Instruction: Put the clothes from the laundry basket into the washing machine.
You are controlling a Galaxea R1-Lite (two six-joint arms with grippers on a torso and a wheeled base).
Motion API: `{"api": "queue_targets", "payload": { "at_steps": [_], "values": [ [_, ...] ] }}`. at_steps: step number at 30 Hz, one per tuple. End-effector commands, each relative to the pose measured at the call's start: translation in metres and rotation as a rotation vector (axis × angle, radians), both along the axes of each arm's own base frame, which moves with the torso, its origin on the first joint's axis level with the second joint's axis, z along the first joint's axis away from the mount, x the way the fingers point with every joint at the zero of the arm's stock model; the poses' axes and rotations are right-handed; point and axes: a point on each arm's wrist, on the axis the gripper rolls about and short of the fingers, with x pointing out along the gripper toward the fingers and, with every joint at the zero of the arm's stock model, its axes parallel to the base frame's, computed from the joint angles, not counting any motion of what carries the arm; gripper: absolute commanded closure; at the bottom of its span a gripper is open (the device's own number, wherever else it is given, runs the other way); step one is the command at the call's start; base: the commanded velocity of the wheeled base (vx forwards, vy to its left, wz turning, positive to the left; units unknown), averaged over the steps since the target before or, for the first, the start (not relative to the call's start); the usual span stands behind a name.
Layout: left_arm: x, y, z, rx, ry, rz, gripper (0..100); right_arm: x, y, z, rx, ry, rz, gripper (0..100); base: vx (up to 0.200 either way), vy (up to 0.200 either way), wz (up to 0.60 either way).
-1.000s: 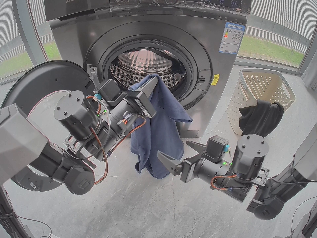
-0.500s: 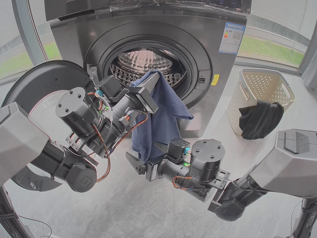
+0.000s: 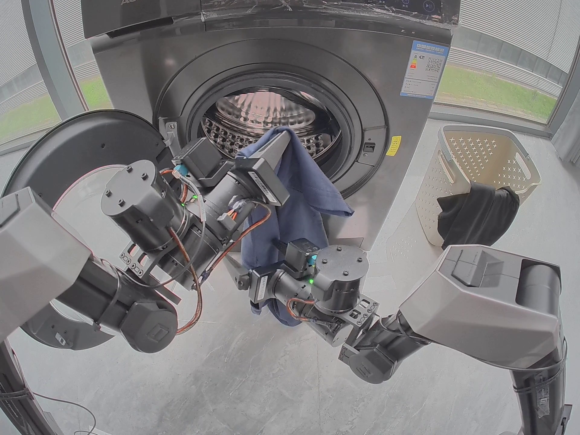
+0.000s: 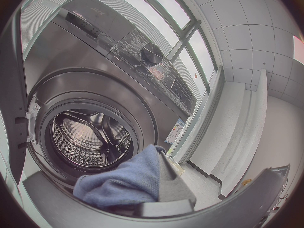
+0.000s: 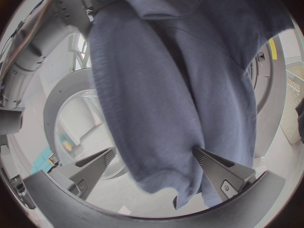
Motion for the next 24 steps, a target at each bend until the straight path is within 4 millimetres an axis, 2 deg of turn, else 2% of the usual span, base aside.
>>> {"api": "queue_targets", "payload": {
  "at_steps": [1, 2, 3, 9, 16, 17, 24],
  "values": [
    [0.000, 0.000, -0.002, 0.002, 0.004, 0.002, 100, 0.013, -0.002, -0.005, 0.005, -0.007, -0.037, 0, 0.000, 0.000, 0.00],
    [0.000, 0.000, -0.002, 0.002, 0.005, 0.002, 100, 0.014, -0.003, -0.004, 0.007, -0.008, -0.043, 0, 0.000, 0.000, 0.00],
    [0.000, 0.000, -0.002, 0.002, 0.005, 0.002, 100, 0.014, -0.004, -0.003, 0.010, -0.009, -0.047, 100, 0.000, 0.000, 0.00],
    [0.005, 0.001, -0.009, 0.017, 0.026, 0.013, 100, 0.012, -0.006, 0.005, 0.018, -0.016, -0.052, 100, 0.000, 0.000, 0.00],
    [0.008, 0.000, -0.023, 0.051, 0.076, 0.024, 100, -0.013, -0.013, 0.022, 0.016, -0.014, -0.020, 100, 0.000, 0.000, 0.00],
    [0.010, -0.001, -0.028, 0.069, 0.093, 0.029, 0, -0.019, -0.013, 0.026, 0.018, -0.015, -0.011, 100, 0.000, 0.000, 0.00],
    [0.031, 0.009, -0.054, 0.105, 0.171, 0.110, 0, -0.040, -0.028, 0.042, 0.017, -0.003, 0.012, 100, 0.000, 0.000, 0.00]
  ]
}}
